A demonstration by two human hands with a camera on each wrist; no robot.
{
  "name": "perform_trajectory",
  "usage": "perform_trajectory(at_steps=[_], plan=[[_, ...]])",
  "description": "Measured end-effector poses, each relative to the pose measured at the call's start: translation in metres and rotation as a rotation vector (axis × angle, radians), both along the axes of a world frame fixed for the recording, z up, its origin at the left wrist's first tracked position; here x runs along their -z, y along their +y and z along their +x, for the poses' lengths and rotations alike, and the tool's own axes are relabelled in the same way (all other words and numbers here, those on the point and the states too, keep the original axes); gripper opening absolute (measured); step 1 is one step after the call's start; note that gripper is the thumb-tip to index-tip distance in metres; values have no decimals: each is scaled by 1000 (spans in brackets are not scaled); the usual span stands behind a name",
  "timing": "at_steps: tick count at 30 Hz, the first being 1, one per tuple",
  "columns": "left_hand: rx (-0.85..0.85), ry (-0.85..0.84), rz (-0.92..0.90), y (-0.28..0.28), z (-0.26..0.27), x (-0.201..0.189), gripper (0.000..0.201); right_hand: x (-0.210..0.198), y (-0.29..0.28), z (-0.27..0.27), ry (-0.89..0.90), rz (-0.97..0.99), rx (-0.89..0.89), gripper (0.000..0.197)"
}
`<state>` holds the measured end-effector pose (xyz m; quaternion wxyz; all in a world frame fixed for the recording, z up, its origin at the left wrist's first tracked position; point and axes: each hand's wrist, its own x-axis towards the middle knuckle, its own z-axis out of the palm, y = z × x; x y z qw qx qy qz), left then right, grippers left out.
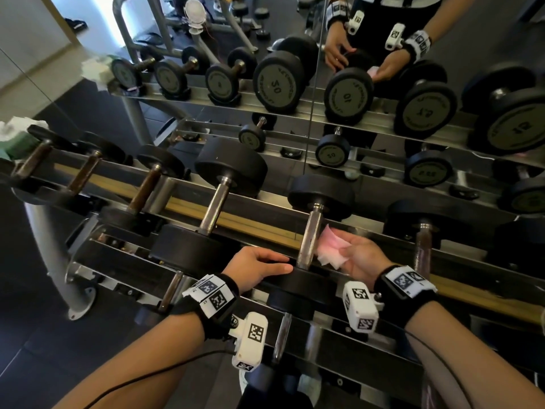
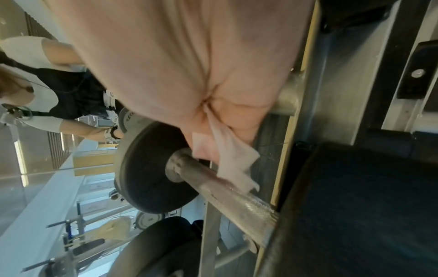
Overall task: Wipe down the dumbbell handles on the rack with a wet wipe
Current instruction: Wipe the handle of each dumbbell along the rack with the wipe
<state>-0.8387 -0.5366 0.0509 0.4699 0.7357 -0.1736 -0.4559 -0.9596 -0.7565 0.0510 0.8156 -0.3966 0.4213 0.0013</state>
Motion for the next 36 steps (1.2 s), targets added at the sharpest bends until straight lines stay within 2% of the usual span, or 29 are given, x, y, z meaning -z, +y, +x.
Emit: perform_trajectory(at_steps=[2, 5, 13, 14, 17, 19, 23, 25, 29, 30, 33, 35, 36], plan=[[4, -1, 5, 0, 1, 1, 27, 2, 8, 15, 21, -9, 28, 62], [26, 5, 16, 0, 4, 1, 25, 6, 21, 25, 36, -3, -20, 65], [74, 25, 39, -4, 8, -2, 14, 6, 9, -16, -3, 51, -157, 59], [76, 16, 42, -5, 8, -3, 14, 5, 7, -13, -7, 35, -117, 58], [85, 13, 37, -5, 8, -4, 12, 0, 2, 9, -53, -25, 169, 50], [93, 14, 30, -4, 8, -3, 13, -3, 7, 28, -95, -64, 239, 40], [89, 8, 27, -3, 9, 1, 16, -7, 21, 38, -58, -208, 76, 17], [91, 3, 25, -3, 10, 3, 17, -7, 26, 28, -85, -242, -9, 20], [114, 14, 25, -4, 14, 4, 20, 1, 34, 3, 12, -512, -290, 39], [121, 18, 25, -4, 14, 3, 21, 2, 34, -1, 28, -526, -342, 39], [126, 25, 20, -5, 14, 2, 23, -5, 27, -5, 78, -398, -380, 28], [130, 14, 16, -4, 13, 1, 24, -10, 18, -4, 140, -434, -410, 30], [135, 8, 16, -4, 13, 1, 24, -12, 13, -2, 144, -463, -368, 31]])
